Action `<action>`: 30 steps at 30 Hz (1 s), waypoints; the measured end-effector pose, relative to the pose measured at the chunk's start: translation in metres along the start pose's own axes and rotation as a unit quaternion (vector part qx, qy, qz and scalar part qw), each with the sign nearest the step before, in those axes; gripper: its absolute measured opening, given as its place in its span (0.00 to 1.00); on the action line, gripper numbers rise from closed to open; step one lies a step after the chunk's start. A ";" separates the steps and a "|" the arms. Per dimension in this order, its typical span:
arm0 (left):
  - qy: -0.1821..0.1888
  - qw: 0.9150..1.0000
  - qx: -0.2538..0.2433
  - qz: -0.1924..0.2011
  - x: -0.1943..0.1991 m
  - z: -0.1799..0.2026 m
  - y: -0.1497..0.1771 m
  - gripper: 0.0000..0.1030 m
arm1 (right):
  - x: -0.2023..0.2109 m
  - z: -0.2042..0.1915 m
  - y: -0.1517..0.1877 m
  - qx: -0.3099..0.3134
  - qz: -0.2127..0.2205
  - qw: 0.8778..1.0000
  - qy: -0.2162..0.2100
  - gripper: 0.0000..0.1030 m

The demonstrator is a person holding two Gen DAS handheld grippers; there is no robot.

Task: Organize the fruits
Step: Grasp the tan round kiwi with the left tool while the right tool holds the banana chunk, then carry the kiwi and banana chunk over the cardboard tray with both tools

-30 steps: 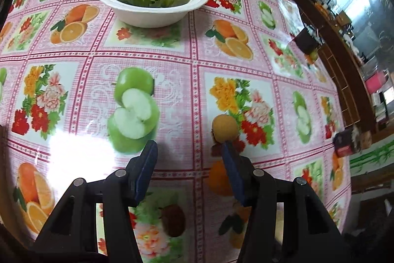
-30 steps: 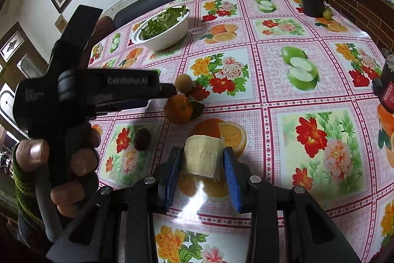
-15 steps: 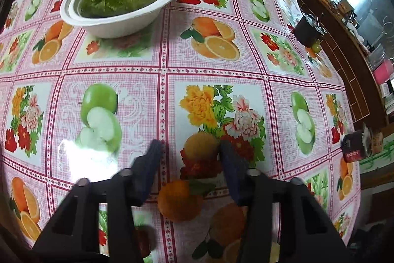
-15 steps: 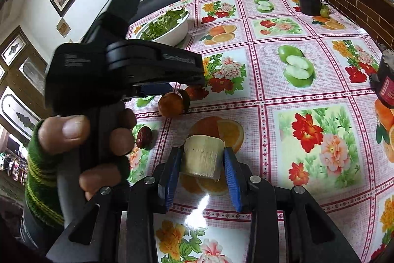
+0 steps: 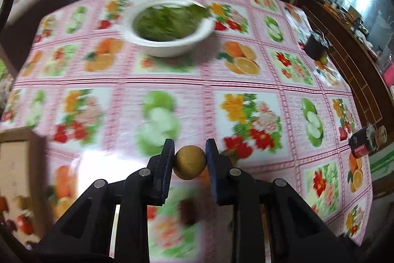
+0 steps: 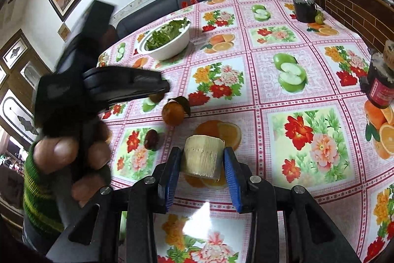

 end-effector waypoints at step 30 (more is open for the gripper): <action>-0.110 0.989 0.065 0.071 0.129 -0.145 0.075 0.23 | 0.015 -0.112 -0.001 0.076 0.015 0.995 -0.057 0.35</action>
Point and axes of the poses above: each gripper's, at about its wrist camera, not at the fingertips, and x roughly against the way its jaws point, z to its right, y to its underside, the point moved 5 cm from there along -x, roughly the way its jaws point, and after that the axes turned 11 degrees about z, right-handed, at the moved point
